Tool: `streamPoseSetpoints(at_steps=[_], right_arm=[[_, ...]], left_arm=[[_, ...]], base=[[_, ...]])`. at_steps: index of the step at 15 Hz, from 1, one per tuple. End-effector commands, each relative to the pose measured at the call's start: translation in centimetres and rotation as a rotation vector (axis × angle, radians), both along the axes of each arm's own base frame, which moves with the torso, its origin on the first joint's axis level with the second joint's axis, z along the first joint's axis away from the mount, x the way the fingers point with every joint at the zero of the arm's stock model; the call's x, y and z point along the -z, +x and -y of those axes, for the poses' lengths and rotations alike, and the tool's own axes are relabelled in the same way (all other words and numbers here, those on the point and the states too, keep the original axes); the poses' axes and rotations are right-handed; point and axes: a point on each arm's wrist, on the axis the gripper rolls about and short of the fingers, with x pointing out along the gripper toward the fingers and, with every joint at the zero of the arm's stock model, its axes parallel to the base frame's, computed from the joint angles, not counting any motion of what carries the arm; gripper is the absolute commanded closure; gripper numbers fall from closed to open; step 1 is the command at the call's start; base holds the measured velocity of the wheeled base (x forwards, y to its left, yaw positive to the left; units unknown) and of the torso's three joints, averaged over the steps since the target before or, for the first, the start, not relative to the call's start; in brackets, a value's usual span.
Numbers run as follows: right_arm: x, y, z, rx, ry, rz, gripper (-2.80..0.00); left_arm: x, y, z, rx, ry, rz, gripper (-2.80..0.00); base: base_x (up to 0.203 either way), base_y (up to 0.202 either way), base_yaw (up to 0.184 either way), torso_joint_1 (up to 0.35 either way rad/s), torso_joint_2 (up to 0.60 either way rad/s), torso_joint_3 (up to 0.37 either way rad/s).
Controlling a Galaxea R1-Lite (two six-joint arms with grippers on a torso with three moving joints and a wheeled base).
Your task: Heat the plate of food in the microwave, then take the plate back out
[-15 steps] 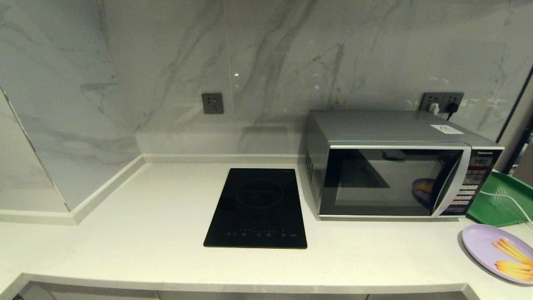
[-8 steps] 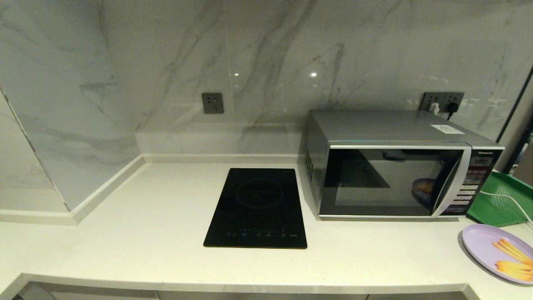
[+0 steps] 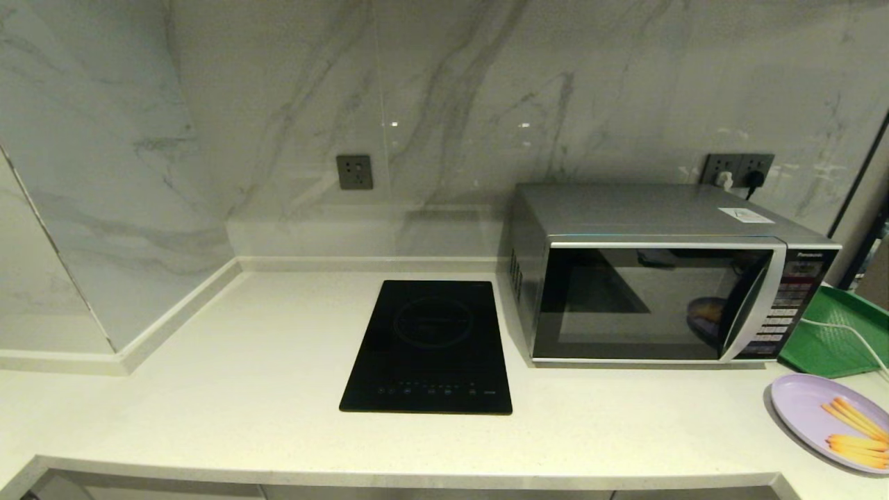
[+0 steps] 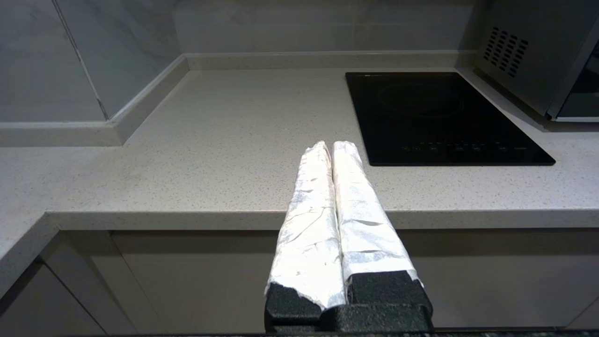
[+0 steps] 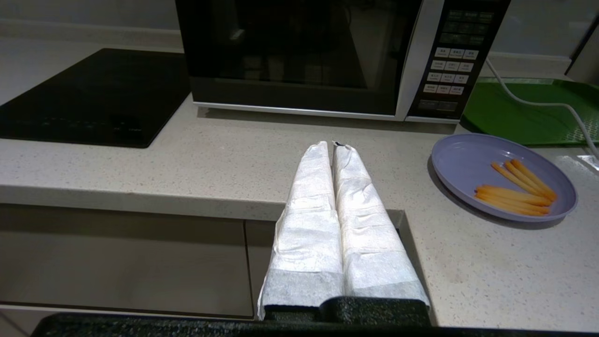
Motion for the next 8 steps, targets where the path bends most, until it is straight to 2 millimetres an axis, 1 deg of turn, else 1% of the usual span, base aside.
streamPoseSetpoints(at_steps=[1,8], right_arm=[[0.01,-0.01,0.0,0.002,0.004,0.002,0.0],[0.08,-0.01,-0.01,-0.003,-0.024,-0.004,0.0]], left_arm=[[0.0,0.0,0.0,-0.001,0.001,0.0,0.0],[0.0,0.0,0.0,-0.001,0.001,0.0,0.0]], base=[[0.0,0.0,0.0,0.0,0.0,0.0],[0.0,0.0,0.0,0.0,0.0,0.0]])
